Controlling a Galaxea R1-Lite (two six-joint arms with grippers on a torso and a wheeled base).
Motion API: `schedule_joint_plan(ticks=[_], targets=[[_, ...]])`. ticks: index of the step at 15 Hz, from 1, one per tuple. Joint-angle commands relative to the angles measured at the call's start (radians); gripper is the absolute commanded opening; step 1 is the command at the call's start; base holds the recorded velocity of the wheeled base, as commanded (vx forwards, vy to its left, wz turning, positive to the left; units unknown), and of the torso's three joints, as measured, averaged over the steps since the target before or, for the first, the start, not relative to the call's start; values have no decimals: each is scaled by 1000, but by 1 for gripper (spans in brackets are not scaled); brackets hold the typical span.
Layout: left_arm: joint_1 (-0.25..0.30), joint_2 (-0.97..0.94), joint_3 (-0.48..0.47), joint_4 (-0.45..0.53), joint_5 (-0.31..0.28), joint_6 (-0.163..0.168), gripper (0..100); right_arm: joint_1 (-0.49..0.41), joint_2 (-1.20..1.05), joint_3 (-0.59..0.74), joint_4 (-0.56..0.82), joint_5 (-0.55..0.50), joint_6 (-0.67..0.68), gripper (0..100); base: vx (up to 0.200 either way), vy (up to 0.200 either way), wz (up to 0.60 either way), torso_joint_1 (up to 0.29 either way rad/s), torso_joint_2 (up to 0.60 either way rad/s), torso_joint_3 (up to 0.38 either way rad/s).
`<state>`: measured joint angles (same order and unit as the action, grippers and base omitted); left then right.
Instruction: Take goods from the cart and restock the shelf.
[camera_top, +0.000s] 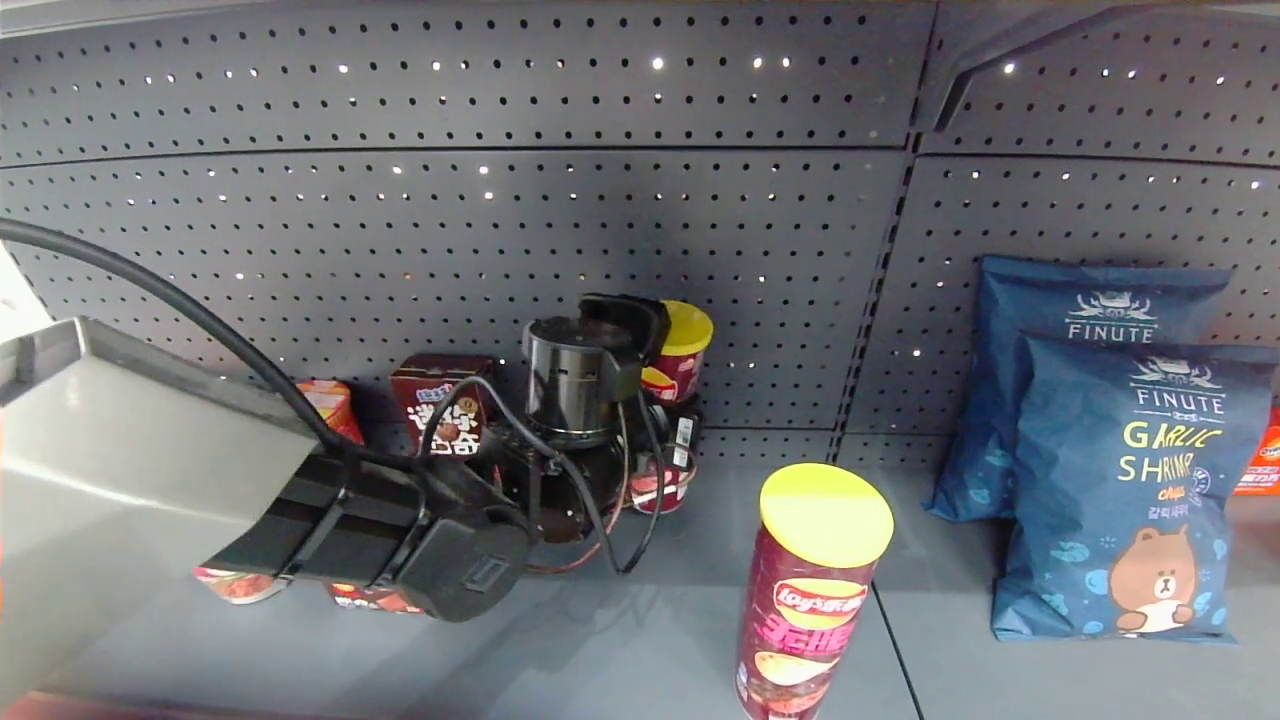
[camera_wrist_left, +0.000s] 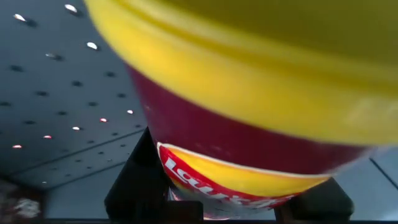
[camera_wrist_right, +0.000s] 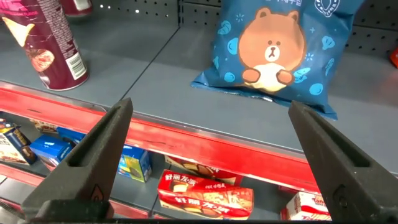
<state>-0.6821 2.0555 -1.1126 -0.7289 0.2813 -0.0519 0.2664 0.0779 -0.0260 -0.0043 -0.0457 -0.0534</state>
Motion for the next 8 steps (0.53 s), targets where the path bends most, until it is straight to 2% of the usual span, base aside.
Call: schedule_joint_plan(ticks=[1, 5, 8], targets=[[-16, 40, -26, -1, 3, 0, 0, 1, 5, 0, 0, 0, 0, 100, 0, 0, 0, 0, 0, 0], [-53, 94, -105, 0, 3, 0, 0, 1, 5, 0, 0, 17, -20, 100, 0, 0, 0, 0, 0, 0], [-56, 109, -122, 0, 3, 0, 0, 1, 5, 0, 0, 15, -25, 100, 0, 0, 0, 0, 0, 0]])
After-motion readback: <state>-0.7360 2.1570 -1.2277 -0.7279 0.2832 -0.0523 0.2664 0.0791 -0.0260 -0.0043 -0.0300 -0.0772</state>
